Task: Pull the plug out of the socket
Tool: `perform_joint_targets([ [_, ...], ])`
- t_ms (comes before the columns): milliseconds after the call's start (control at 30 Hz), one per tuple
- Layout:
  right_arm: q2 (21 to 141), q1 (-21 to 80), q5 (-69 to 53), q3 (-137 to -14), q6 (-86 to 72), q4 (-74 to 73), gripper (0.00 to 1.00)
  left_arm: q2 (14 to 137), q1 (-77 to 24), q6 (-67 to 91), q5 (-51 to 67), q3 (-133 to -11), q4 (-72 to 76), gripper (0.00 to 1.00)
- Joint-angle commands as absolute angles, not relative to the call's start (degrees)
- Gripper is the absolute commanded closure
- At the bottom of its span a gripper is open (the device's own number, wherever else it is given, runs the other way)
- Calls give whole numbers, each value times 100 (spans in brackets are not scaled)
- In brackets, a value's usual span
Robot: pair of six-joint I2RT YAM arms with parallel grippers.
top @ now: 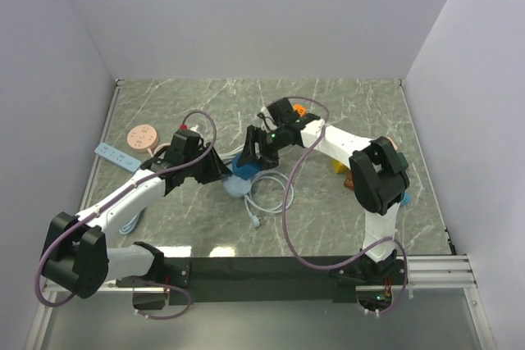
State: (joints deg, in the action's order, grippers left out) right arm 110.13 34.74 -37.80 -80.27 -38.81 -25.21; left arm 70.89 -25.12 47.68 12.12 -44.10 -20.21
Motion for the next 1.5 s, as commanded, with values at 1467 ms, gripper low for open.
perform_joint_targets([
  [1467, 9608, 3189, -3389, -7569, -3619, -2727, 100, 6803, -2593, 4764, 1310, -4342, -1600, 99],
])
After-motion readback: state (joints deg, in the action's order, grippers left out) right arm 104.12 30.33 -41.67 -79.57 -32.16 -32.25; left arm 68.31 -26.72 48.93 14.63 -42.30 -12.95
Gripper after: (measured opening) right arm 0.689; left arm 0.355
